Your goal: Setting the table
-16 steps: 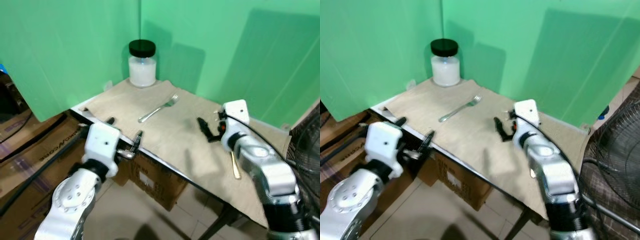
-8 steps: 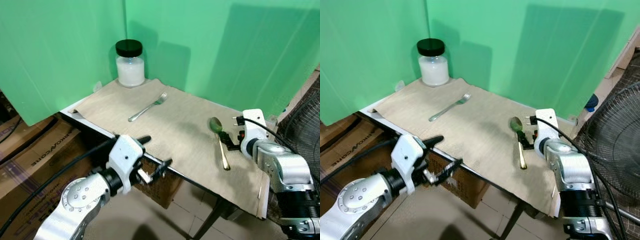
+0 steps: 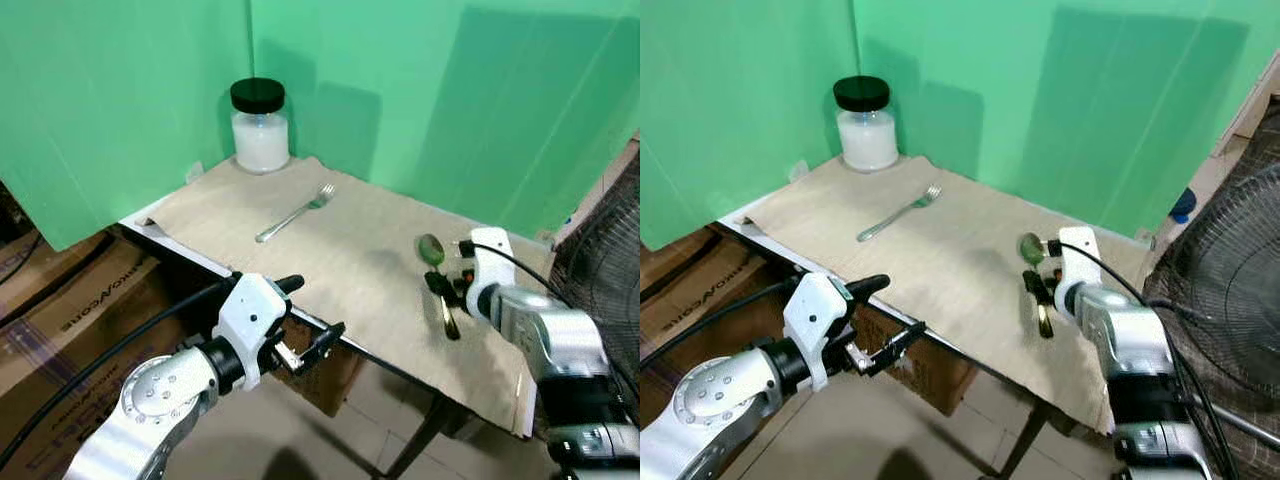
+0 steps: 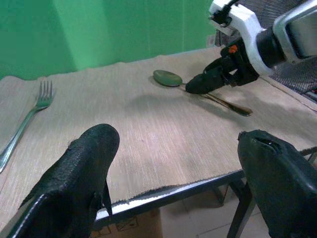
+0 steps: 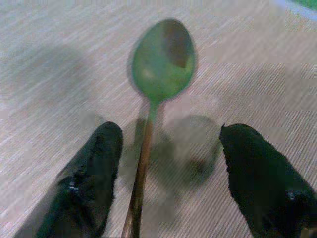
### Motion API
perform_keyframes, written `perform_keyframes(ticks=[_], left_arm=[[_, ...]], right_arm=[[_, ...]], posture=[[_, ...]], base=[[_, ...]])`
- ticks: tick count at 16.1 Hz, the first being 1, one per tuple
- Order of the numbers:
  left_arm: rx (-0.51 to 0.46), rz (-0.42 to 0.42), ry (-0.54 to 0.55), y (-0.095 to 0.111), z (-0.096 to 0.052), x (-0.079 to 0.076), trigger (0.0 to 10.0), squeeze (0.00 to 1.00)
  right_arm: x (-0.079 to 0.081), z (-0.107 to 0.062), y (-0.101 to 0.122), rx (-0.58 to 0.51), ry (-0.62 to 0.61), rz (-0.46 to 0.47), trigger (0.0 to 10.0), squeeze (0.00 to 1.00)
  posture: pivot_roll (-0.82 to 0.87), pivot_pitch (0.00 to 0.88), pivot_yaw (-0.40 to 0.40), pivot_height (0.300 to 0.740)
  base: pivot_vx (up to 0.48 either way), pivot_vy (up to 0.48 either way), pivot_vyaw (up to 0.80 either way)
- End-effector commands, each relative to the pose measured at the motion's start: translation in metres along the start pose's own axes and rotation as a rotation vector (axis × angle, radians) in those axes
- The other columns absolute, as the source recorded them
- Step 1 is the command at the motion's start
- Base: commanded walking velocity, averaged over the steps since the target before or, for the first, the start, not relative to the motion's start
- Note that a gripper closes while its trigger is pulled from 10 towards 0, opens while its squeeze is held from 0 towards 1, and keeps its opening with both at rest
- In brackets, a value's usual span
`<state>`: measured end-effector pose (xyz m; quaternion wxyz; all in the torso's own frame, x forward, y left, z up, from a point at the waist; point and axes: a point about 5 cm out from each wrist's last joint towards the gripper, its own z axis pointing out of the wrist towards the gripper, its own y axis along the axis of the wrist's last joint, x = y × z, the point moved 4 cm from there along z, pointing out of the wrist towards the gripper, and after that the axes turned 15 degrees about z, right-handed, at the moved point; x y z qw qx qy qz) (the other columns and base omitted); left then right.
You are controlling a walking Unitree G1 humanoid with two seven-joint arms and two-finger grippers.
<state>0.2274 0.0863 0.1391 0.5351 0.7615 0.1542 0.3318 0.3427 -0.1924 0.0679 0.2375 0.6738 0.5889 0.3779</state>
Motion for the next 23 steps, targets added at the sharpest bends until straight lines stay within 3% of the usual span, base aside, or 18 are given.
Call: perform_keyframes(ticks=[1, 3, 5, 23], left_arm=[[-0.002, 0.011, -0.009, 0.001, -0.001, 0.0, 10.0, 0.0], [-0.001, 0.013, -0.008, 0.0, -0.001, 0.0, 10.0, 0.0], [0.0, 0.016, -0.007, 0.0, -0.001, 0.0, 10.0, 0.0], [0.01, 0.01, -0.051, -0.001, -0.003, -0.007, 10.0, 0.0]], right_arm=[[0.003, 0.004, 0.002, -0.007, 0.005, -0.009, 5.5, 0.0], [0.005, 0.009, 0.001, -0.003, 0.013, -0.012, 4.4, 0.0], [0.01, 0.013, -0.001, 0.007, 0.043, -0.01, 0.0, 0.0], [0.007, 0.021, -0.008, 0.032, 0.052, -0.019, 0.0, 0.0]], posture=[[0.06, 0.0, -0.047, 0.74], [0.06, 0.0, -0.047, 0.74], [0.06, 0.0, -0.052, 0.74], [0.06, 0.0, -0.053, 0.74]], base=[[0.0, 0.0, 0.0], [0.0, 0.0, 0.0], [0.0, 0.0, 0.0], [0.0, 0.0, 0.0]])
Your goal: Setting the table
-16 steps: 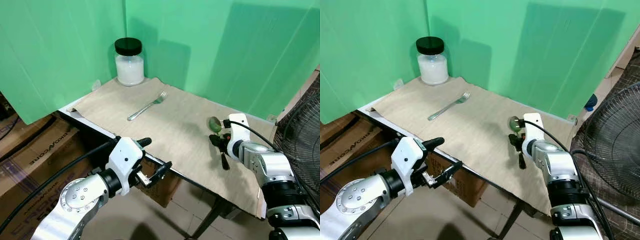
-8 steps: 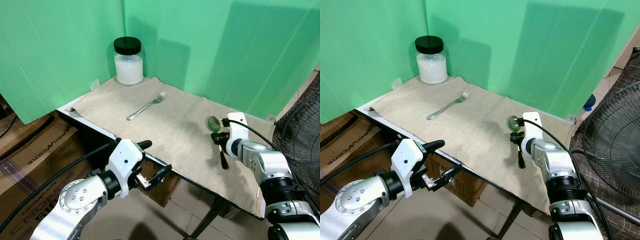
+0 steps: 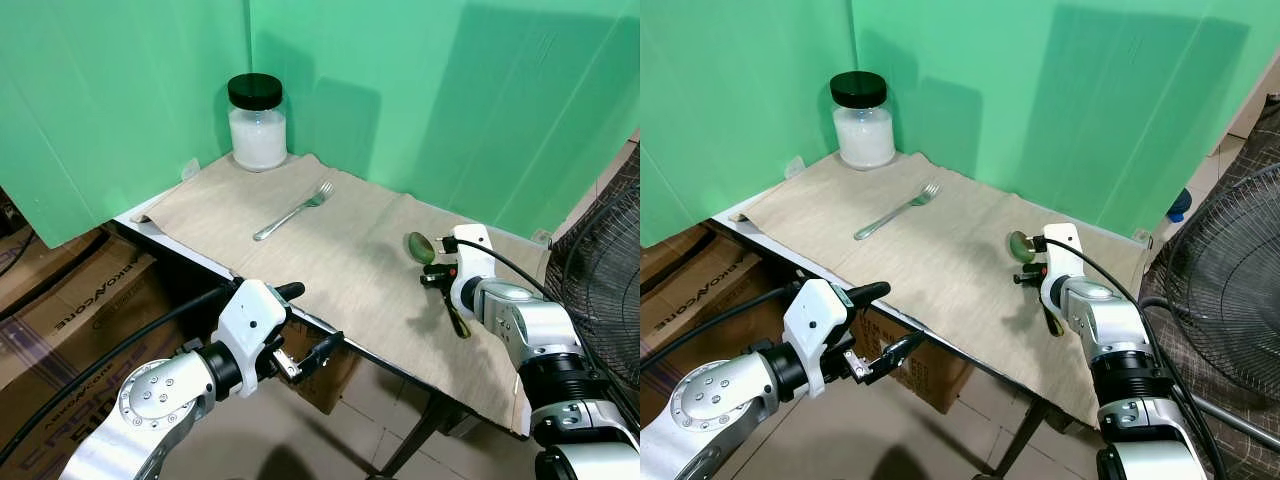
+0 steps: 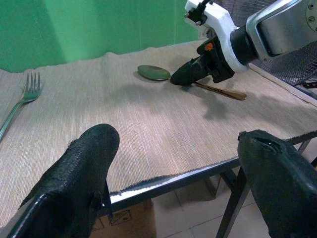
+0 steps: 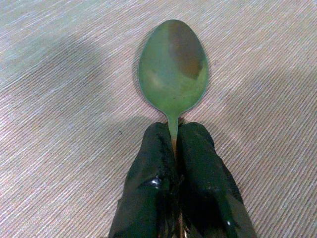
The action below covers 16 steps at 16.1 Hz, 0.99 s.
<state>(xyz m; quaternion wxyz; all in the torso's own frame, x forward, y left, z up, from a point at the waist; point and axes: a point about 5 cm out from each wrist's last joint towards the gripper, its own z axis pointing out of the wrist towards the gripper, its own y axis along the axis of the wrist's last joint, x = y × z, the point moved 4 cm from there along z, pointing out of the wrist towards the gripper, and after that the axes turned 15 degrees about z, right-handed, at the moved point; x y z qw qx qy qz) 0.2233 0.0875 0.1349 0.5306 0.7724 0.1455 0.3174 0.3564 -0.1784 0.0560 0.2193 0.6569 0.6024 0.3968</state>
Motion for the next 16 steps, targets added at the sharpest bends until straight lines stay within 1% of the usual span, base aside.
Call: perform_keyframes(ticks=[1, 3, 6, 7, 8, 9, 10, 11, 12, 13, 14, 16], left_arm=[[-0.007, 0.006, -0.014, 0.002, 0.0, -0.003, 10.0, 0.0], [-0.005, 0.009, -0.011, 0.002, -0.001, -0.002, 10.0, 0.0], [-0.007, 0.015, 0.007, 0.003, -0.001, 0.0, 10.0, 0.0], [-0.012, 0.016, 0.046, 0.004, -0.002, 0.006, 10.0, 0.0], [0.004, 0.034, 0.107, 0.002, -0.002, 0.013, 10.0, 0.0], [0.038, 0.046, 0.194, -0.002, -0.002, 0.023, 10.0, 0.0], [0.047, 0.038, 0.297, -0.003, -0.003, 0.031, 10.0, 0.0], [0.039, 0.024, 0.351, -0.001, -0.003, 0.034, 10.0, 0.0], [0.036, 0.019, 0.366, 0.0, -0.003, 0.035, 10.0, 0.0], [0.02, 0.017, 0.419, 0.004, -0.002, 0.037, 10.0, 0.0], [0.013, 0.015, 0.465, 0.006, -0.003, 0.039, 10.0, 0.0], [0.009, 0.02, 0.509, 0.008, -0.001, 0.038, 10.0, 0.0]], right_arm=[[-0.004, 0.001, -0.004, 0.025, -0.014, -0.005, 0.0, 0.0], [-0.004, -0.001, -0.002, 0.012, -0.014, -0.009, 0.0, 0.0], [-0.002, -0.007, 0.012, -0.046, 0.0, -0.006, 0.0, 0.0], [0.0, -0.02, 0.037, -0.152, 0.017, 0.025, 0.0, 0.0], [0.008, -0.034, 0.054, -0.244, 0.071, 0.031, 0.0, 0.0], [0.021, -0.051, 0.065, -0.32, 0.157, 0.038, 0.0, 0.0], [0.038, -0.075, 0.074, -0.424, 0.239, -0.004, 7.5, 0.0], [0.044, -0.09, 0.075, -0.476, 0.236, -0.04, 10.0, 0.0], [0.044, -0.093, 0.075, -0.493, 0.221, -0.047, 10.0, 0.0], [0.043, -0.103, 0.071, -0.532, 0.158, -0.06, 10.0, 0.0], [0.044, -0.113, 0.067, -0.567, 0.131, -0.043, 10.0, 0.0], [0.043, -0.128, 0.055, -0.598, 0.078, 0.053, 10.0, 0.0]], posture=[[0.06, 0.0, -0.051, 0.74], [0.06, 0.0, -0.051, 0.74], [0.06, 0.0, -0.051, 0.74], [0.06, 0.0, -0.049, 0.74], [0.05, 0.0, -0.043, 0.74], [0.05, 0.0, -0.035, 0.74], [0.03, 0.0, -0.023, 0.74], [0.02, 0.0, -0.014, 0.74], [0.02, 0.0, -0.014, 0.74], [0.02, 0.0, -0.014, 0.74], [0.02, 0.0, -0.019, 0.74], [0.02, 0.0, -0.029, 0.74]], base=[[0.0, 0.0, 0.0], [0.0, 0.0, 0.0], [0.0, 0.0, 0.0], [0.0, 0.0, 0.0], [0.0, 0.0, 0.0], [0.0, 0.0, 0.0], [0.0, 0.0, 0.0], [0.0, 0.0, 0.0], [0.0, 0.0, 0.0], [0.0, 0.0, 0.0], [0.0, 0.0, -0.77], [0.0, 0.0, -0.8]])
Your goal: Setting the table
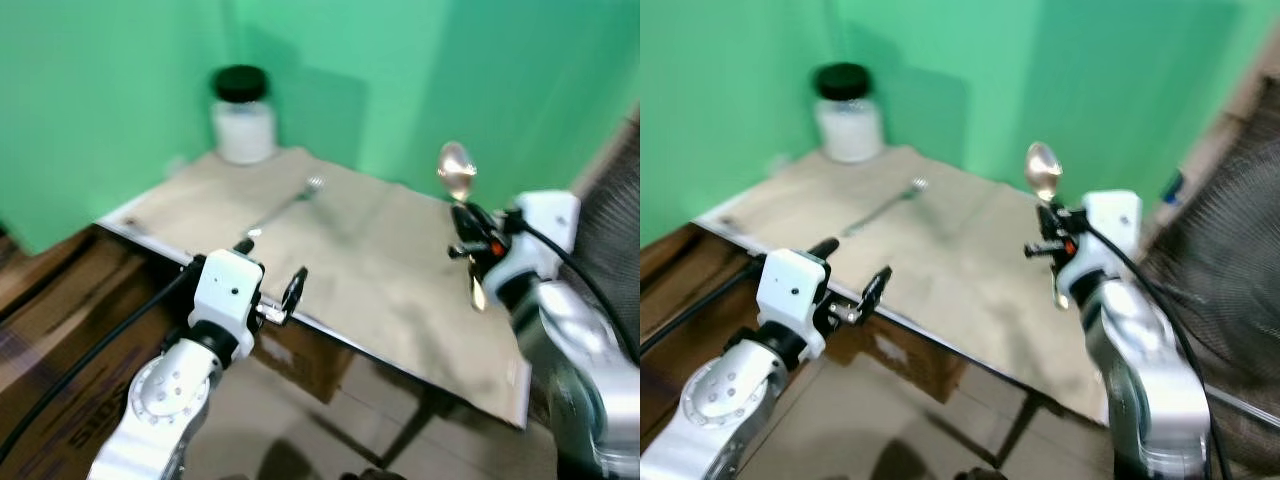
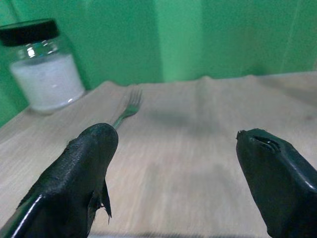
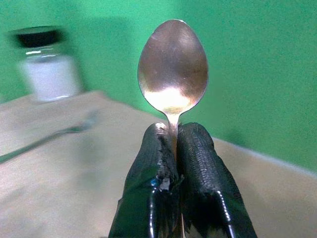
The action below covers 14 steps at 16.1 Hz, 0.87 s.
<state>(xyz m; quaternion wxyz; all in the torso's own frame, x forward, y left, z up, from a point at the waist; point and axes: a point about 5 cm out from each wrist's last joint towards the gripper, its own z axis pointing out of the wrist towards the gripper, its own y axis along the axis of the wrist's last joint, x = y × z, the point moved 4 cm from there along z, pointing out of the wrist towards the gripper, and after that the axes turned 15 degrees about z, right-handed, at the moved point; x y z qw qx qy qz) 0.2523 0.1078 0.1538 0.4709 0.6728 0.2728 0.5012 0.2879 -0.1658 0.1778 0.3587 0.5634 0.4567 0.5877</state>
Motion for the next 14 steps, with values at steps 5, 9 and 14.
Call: perform_keyframes(ticks=[5, 9, 14], left_arm=[[-0.006, 0.029, 0.01, 0.001, -0.003, -0.001, 10.0, 0.0], [0.021, 0.029, 0.052, -0.003, -0.006, 0.006, 10.0, 0.0], [0.048, 0.005, 0.142, -0.01, -0.004, 0.022, 10.0, 0.0]], right_arm=[[0.007, -0.007, -0.013, 0.039, -0.042, -0.064, 10.0, 0.0], [0.002, -0.009, -0.03, 0.112, -0.13, -0.083, 10.0, 0.0], [0.006, 0.001, -0.032, 0.114, -0.113, -0.143, 10.0, 0.0]], posture=[[0.02, 0.0, -0.021, 0.74], [0.03, 0.0, -0.027, 0.74], [0.03, 0.0, -0.024, 0.74]], base=[[0.0, 0.0, -0.8], [0.0, 0.0, -0.8], [0.0, 0.0, -0.8]])
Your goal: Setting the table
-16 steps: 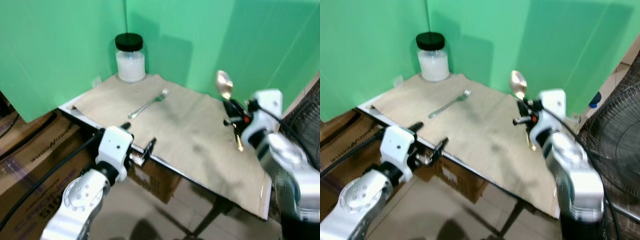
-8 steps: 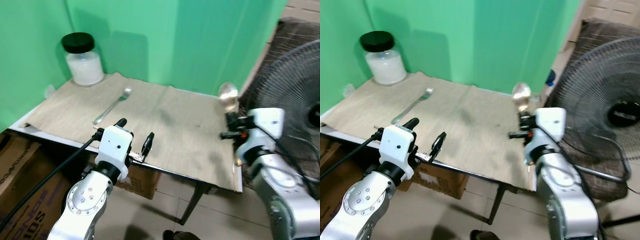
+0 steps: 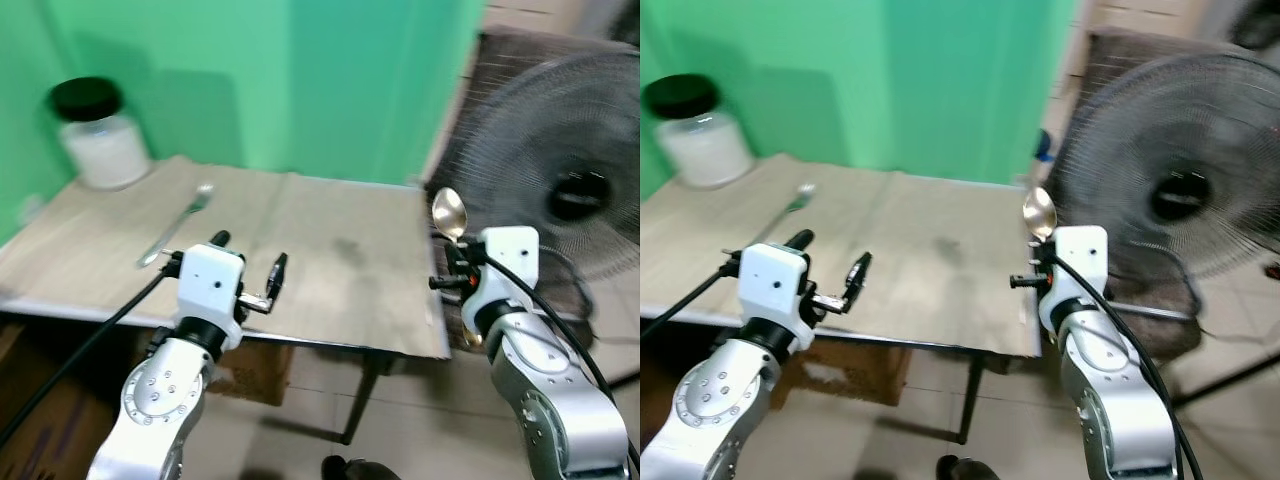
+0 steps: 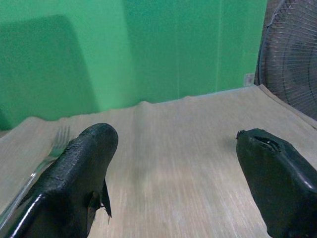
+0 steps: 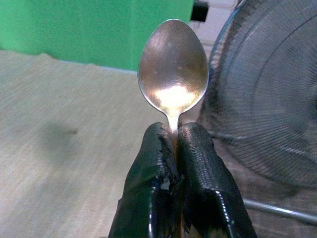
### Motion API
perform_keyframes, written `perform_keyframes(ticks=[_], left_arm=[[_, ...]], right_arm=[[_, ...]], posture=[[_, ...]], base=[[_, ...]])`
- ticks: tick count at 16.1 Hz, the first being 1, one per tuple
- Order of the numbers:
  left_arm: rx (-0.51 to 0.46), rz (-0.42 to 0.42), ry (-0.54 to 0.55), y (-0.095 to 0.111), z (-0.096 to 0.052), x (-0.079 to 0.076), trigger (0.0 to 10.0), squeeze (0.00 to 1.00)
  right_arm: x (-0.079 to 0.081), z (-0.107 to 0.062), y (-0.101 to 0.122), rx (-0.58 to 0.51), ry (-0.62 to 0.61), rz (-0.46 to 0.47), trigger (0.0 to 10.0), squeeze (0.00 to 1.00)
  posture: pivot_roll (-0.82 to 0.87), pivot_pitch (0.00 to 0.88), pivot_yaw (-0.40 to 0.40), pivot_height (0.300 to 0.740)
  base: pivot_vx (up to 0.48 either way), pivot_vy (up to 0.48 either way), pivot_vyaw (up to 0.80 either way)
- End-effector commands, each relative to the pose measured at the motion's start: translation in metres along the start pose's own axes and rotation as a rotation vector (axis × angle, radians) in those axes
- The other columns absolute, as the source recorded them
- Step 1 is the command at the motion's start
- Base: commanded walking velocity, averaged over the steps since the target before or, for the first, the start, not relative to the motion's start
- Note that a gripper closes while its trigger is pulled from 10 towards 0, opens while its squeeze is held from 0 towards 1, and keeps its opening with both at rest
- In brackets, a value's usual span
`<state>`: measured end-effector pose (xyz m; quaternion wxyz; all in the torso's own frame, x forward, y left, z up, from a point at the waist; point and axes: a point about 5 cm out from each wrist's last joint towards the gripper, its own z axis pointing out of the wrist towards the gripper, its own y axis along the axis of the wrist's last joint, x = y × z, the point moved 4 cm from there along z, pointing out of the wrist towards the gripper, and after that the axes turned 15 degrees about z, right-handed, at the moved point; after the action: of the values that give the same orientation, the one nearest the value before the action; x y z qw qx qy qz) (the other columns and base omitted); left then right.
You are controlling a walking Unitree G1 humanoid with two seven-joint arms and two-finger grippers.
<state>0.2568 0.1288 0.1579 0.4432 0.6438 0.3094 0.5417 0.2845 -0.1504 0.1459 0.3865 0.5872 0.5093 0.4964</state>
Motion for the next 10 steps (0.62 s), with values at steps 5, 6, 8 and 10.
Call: perform_keyframes(ticks=[5, 6, 8, 10], left_arm=[[0.033, -0.026, 0.041, -0.008, 0.0, 0.005, 10.0, 0.0], [0.035, -0.02, 0.045, -0.008, 0.0, 0.005, 10.0, 0.0], [0.028, -0.03, 0.063, -0.006, -0.003, 0.01, 10.0, 0.0], [0.028, -0.028, 0.067, -0.006, -0.003, 0.011, 10.0, 0.0]], right_arm=[[0.002, 0.001, 0.0, -0.004, 0.0, -0.017, 10.0, 0.0], [0.002, 0.0, -0.002, 0.006, -0.005, -0.016, 10.0, 0.0], [0.004, -0.003, -0.004, 0.023, 0.007, -0.016, 10.0, 0.0], [0.003, -0.003, -0.006, 0.025, 0.0, -0.021, 10.0, 0.0]], posture=[[0.04, 0.0, -0.024, 0.74], [0.04, 0.0, -0.026, 0.74], [0.04, 0.0, -0.035, 0.74], [0.04, 0.0, -0.029, 0.74]], base=[[0.0, 0.0, -0.8], [0.0, 0.0, -0.8], [0.0, 0.0, -0.8], [0.0, 0.0, -0.8]])
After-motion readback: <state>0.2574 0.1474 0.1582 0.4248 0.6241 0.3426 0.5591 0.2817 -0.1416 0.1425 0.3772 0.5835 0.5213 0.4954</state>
